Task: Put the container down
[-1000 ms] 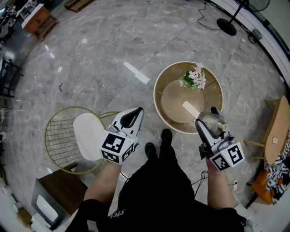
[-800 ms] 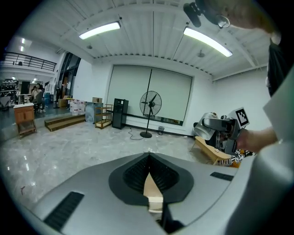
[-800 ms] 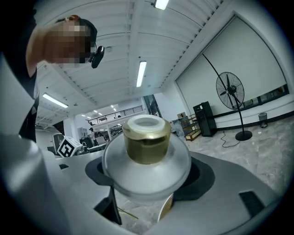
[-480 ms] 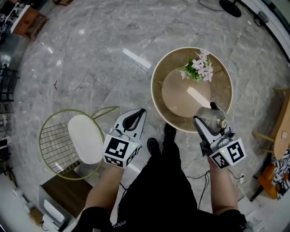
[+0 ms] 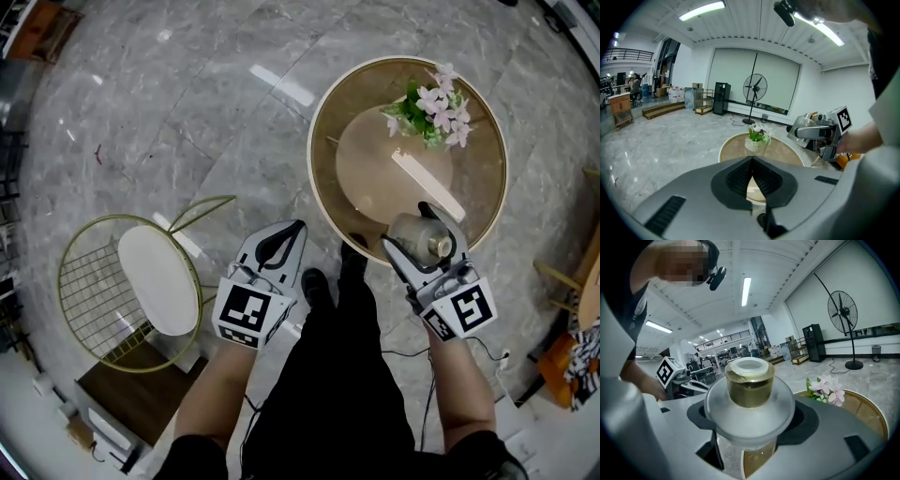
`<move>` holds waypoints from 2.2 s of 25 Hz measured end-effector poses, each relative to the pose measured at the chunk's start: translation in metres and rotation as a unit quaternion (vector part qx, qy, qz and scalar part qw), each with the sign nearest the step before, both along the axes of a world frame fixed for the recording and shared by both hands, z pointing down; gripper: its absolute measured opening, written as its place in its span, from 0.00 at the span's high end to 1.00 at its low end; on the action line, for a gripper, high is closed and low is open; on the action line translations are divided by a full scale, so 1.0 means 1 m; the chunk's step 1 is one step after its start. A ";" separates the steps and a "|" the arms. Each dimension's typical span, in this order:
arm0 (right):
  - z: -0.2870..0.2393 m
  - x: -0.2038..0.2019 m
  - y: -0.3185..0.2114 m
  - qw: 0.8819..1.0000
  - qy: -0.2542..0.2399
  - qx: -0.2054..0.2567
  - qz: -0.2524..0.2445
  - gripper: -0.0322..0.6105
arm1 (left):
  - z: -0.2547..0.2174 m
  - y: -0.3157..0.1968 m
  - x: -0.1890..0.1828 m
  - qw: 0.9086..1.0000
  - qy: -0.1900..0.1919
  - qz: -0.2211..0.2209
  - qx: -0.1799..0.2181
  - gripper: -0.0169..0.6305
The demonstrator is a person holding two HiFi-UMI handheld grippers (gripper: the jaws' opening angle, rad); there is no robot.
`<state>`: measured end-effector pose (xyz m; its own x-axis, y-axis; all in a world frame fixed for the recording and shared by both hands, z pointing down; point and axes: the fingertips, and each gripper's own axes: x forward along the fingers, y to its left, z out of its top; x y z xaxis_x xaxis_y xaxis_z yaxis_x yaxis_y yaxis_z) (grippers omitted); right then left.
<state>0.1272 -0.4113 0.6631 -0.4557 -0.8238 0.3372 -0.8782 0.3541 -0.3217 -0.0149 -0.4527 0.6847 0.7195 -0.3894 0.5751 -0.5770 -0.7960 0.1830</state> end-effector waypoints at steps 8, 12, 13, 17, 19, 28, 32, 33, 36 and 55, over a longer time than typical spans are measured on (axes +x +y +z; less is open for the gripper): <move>0.100 -0.018 -0.017 0.998 0.037 -0.034 -0.036 0.41 | 0.081 -0.001 -0.003 1.000 -0.007 -0.006 -0.026 0.96; 0.136 -0.027 -0.024 0.995 0.069 -0.048 -0.062 0.41 | 0.105 -0.004 -0.004 0.999 -0.008 -0.018 -0.037 0.96; 0.141 -0.029 -0.024 0.994 0.075 -0.051 -0.068 0.41 | 0.106 -0.003 -0.005 0.999 -0.008 -0.020 -0.040 0.96; 0.154 -0.035 -0.026 0.990 0.097 -0.057 -0.089 0.41 | 0.111 0.000 -0.002 0.999 -0.010 -0.023 -0.045 0.96; 0.166 -0.034 -0.033 0.989 0.107 -0.060 -0.089 0.41 | 0.120 -0.002 0.001 0.998 -0.012 -0.023 -0.048 0.96; 0.231 -0.050 -0.081 0.978 0.150 -0.075 -0.121 0.41 | 0.163 -0.033 -0.007 0.997 -0.017 -0.025 -0.067 0.96; 0.249 -0.052 -0.094 0.974 0.169 -0.078 -0.130 0.41 | 0.173 -0.041 -0.004 0.997 -0.016 -0.026 -0.073 0.96; 0.252 -0.053 -0.097 0.973 0.173 -0.077 -0.131 0.41 | 0.175 -0.042 -0.002 0.997 -0.013 -0.026 -0.073 0.96; 0.257 -0.056 -0.103 0.972 0.182 -0.066 -0.135 0.41 | 0.179 -0.047 0.002 0.997 -0.009 -0.023 -0.075 0.96; 0.264 -0.059 -0.104 0.964 0.212 -0.058 -0.148 0.40 | 0.163 -0.036 -0.005 0.998 -0.010 -0.015 -0.061 0.96</move>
<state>0.0685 -0.5152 0.9273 -0.4655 -0.6238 0.6279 -0.8053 0.5929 -0.0080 -0.0196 -0.4884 0.8476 0.6963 -0.3366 0.6339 -0.6045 -0.7512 0.2651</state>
